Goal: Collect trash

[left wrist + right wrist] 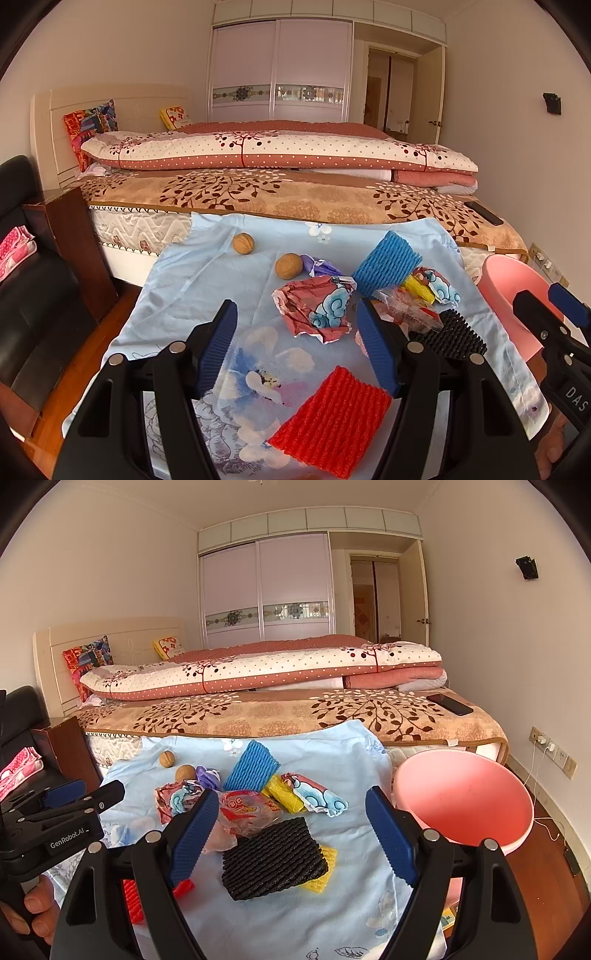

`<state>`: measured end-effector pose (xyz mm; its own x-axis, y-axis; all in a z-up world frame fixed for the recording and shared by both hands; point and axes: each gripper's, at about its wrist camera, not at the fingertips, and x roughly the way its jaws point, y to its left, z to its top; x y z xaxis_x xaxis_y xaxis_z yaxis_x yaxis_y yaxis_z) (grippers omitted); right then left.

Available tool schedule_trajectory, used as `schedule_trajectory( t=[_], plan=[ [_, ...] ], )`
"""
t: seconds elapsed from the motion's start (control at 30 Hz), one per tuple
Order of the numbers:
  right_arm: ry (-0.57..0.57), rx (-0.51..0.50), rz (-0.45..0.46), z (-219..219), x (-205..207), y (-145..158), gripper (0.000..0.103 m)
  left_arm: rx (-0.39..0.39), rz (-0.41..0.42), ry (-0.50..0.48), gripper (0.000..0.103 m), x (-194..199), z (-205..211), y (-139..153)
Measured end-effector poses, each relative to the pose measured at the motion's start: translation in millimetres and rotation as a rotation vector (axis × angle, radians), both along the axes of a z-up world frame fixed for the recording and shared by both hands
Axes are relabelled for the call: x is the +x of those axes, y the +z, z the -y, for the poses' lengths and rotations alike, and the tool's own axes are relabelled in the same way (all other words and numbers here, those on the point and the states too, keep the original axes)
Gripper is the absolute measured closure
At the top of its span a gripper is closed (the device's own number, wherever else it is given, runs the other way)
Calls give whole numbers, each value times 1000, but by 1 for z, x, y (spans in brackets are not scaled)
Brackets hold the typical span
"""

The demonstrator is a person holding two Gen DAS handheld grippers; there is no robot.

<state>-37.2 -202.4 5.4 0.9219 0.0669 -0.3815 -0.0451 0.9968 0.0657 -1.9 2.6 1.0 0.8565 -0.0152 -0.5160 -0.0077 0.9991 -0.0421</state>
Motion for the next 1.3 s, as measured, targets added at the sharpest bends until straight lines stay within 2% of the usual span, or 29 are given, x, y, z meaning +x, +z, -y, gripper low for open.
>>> schedule_trajectory(
  t=[0.67,1.3],
  plan=[
    [-2,2,-3,2,-2,-2,23,-5,-4,-17,36,-2,1,-1],
    [-4,10,-28,6,-2,-5,23,-50,-6,-95,36,-1,-10,3]
  ],
)
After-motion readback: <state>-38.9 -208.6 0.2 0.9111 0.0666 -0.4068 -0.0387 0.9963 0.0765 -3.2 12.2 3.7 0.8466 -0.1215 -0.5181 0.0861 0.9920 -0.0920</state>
